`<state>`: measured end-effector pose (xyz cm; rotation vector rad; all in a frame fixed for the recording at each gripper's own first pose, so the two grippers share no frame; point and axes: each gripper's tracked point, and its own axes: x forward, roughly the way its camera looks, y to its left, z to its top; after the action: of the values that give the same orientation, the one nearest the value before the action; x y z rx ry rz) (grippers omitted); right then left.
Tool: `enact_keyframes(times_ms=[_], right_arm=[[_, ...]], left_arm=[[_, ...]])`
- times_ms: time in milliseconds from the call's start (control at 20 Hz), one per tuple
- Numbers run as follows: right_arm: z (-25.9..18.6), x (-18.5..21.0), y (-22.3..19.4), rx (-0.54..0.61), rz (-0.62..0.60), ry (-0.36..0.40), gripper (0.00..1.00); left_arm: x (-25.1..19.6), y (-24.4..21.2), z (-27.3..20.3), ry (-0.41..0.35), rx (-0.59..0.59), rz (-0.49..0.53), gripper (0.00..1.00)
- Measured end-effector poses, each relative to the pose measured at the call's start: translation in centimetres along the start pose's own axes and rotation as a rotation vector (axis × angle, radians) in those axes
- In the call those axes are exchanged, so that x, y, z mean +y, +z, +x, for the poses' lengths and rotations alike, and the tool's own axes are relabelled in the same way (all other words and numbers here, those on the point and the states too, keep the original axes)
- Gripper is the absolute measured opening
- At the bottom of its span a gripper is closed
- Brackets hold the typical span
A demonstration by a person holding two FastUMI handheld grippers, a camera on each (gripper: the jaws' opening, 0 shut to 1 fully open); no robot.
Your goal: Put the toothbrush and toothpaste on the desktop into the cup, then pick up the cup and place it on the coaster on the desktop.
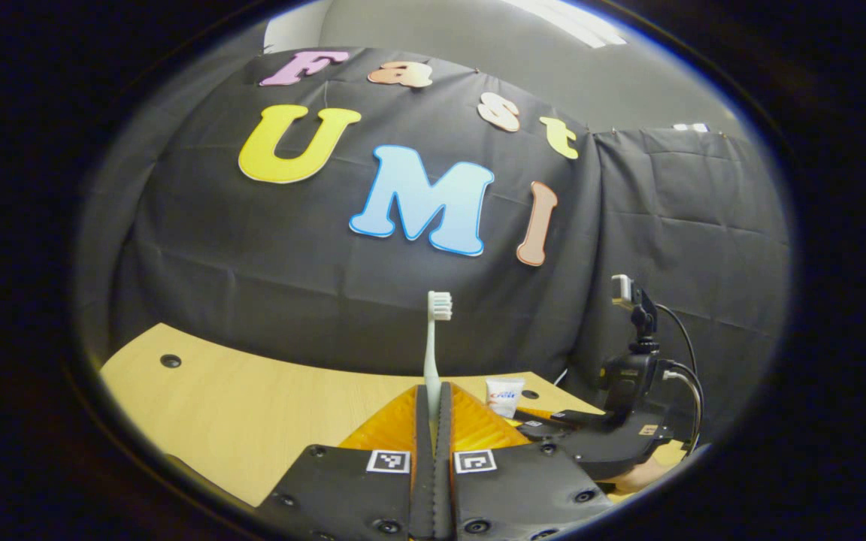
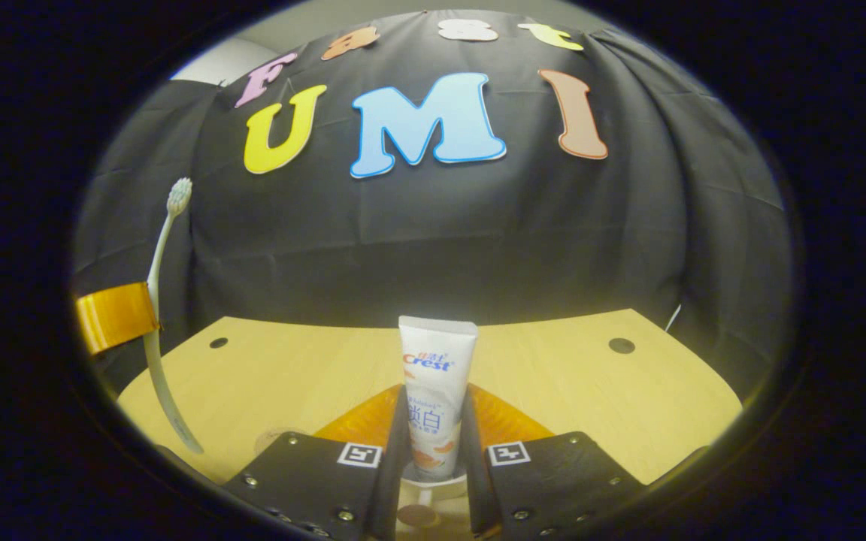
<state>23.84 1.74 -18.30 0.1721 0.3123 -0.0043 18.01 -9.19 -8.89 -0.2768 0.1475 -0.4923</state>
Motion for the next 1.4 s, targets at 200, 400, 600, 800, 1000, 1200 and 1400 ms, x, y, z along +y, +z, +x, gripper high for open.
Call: enact_keyframes(times_ms=[200,400,600,800,1000,1200,1400], right_arm=[[-1.0,0.0,0.5,-0.008,-0.045,0.01,0.35],[-4.3,-1.1,2.7,-0.056,-0.048,0.01,0.5],[-8.7,-3.8,3.8,-0.089,0.01,-0.032,0.74],[-12.1,-7.1,2.0,-0.037,0.016,-0.108,0.86],[-14.4,-8.9,0.3,0.016,0.056,-0.15,0.87],[-15.0,-9.8,-0.7,0.052,0.05,-0.158,0.86],[-14.7,-9.3,-0.4,0.058,0.068,-0.127,0.86]], left_arm=[[-0.6,-0.4,1.3,-0.016,-0.002,-0.028,0.07],[-1.9,-0.1,2.6,-0.049,-0.028,-0.069,0.07],[-3.2,0.8,4.7,-0.093,-0.079,-0.122,0.07],[-4.3,1.7,6.6,-0.135,-0.147,-0.182,0.07],[-4.8,-0.2,9.2,-0.142,-0.127,-0.176,0.07],[-5.0,-2.9,11.4,-0.146,-0.077,-0.169,0.07],[-4.5,-6.2,12.1,-0.128,-0.04,-0.161,0.07]])
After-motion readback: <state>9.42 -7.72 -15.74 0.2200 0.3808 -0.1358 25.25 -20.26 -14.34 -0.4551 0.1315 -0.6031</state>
